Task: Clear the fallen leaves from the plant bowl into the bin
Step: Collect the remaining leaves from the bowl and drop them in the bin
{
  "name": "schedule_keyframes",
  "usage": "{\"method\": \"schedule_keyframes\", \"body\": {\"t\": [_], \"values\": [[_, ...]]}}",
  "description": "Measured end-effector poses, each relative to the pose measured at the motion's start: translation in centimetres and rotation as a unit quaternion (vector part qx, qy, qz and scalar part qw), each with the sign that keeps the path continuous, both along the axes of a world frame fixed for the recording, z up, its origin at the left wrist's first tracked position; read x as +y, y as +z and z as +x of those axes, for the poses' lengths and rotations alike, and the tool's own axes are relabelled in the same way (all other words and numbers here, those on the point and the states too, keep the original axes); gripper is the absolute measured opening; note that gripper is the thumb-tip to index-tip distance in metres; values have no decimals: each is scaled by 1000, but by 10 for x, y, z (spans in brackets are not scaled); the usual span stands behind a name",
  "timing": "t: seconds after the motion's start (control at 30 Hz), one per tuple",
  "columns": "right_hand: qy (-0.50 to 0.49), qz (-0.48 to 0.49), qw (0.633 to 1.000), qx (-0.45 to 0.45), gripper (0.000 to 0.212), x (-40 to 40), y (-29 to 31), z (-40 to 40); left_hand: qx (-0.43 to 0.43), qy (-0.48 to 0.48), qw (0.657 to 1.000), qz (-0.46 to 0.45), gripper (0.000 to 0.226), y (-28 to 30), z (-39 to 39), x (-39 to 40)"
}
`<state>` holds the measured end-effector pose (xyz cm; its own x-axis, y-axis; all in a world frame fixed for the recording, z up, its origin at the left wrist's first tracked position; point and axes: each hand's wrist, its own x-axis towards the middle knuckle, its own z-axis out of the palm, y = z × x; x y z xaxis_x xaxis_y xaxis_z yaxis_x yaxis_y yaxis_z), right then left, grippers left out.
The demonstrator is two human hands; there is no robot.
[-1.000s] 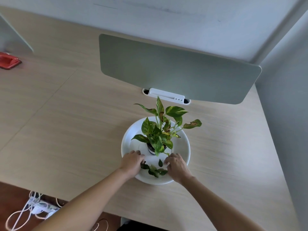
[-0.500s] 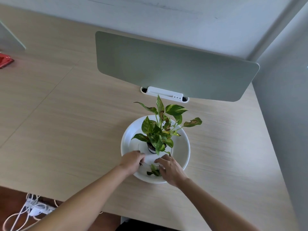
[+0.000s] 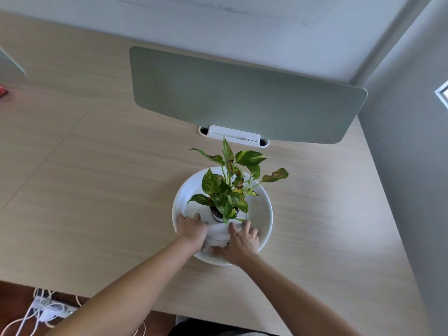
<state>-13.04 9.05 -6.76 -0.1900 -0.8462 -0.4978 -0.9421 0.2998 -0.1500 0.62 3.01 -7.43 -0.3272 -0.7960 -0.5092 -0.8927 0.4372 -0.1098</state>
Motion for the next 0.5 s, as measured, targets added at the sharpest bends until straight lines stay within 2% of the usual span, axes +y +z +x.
{"method": "schedule_keyframes", "body": {"t": [0.07,0.17,0.23,0.37,0.5], "values": [[-19,10,1000,6,85,-1,-5,12,23,1,1000,6,25,-2,3,-1],[-37,-4,999,-11,63,-2,-7,9,43,-19,999,5,19,0,8,-3],[-10,-11,1000,-19,45,-3,-6,-1,71,-25,997,16,14,1,10,-4],[11,-60,995,-83,16,0,-9,-21,157,-16,984,79,33,-3,16,-7],[6,-81,987,-141,19,0,-14,-30,216,-12,969,122,23,-3,23,-12]]}}
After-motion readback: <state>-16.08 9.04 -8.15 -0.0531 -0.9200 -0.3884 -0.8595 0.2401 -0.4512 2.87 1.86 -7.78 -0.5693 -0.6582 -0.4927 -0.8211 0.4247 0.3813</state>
